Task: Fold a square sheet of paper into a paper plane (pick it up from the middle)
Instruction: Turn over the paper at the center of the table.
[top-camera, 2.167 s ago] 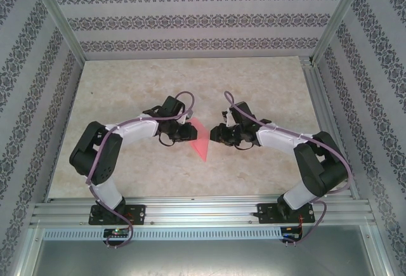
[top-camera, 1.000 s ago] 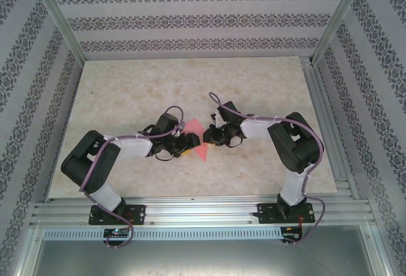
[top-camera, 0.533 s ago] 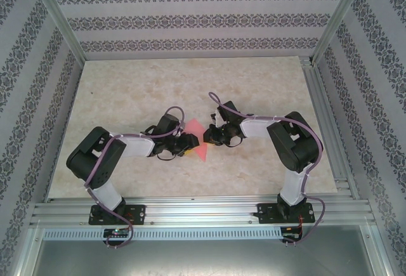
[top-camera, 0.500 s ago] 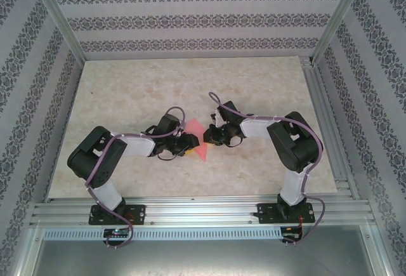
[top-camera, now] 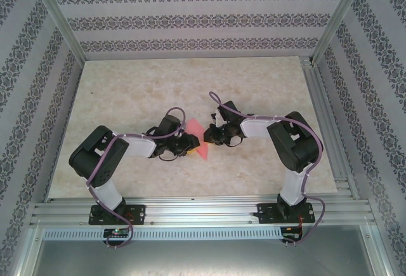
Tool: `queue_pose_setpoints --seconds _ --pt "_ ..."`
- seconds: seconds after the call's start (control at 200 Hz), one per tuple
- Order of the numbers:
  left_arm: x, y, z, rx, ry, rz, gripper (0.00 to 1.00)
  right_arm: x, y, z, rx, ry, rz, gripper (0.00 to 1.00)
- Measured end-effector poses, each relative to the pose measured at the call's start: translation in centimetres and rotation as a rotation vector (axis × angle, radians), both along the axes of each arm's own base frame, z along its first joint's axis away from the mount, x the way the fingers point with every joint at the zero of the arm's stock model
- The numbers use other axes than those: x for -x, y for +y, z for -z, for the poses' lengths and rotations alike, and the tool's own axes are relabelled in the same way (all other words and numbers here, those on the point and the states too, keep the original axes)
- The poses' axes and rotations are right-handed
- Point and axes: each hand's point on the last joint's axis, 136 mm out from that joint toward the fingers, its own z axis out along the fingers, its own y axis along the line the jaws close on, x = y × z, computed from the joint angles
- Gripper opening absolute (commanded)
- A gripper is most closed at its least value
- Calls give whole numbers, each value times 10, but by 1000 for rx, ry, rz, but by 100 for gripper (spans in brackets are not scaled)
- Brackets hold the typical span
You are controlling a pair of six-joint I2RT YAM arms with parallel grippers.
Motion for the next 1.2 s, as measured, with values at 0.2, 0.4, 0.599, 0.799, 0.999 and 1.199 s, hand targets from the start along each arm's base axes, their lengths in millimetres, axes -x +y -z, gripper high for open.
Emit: queue_pose_setpoints --seconds 0.2,0.4,0.599,0.799,0.999,1.199 --pt "-2 10 -10 -42 -38 -43 46 0 0 0 -2 -2 -1 16" --pt "-3 21 -9 -100 -46 -82 48 0 0 0 -2 -2 -1 16" --pt "-3 24 -5 -115 -37 -88 44 0 1 0 -3 -2 -1 16" --pt "-3 25 4 -129 -15 -95 35 0 1 -1 -8 -3 -3 16" --pt "-3 25 6 -127 -6 -102 32 0 2 -1 -9 -2 -4 17" --pt "-6 20 5 -105 -6 -100 32 0 2 -1 -10 -2 -4 17"
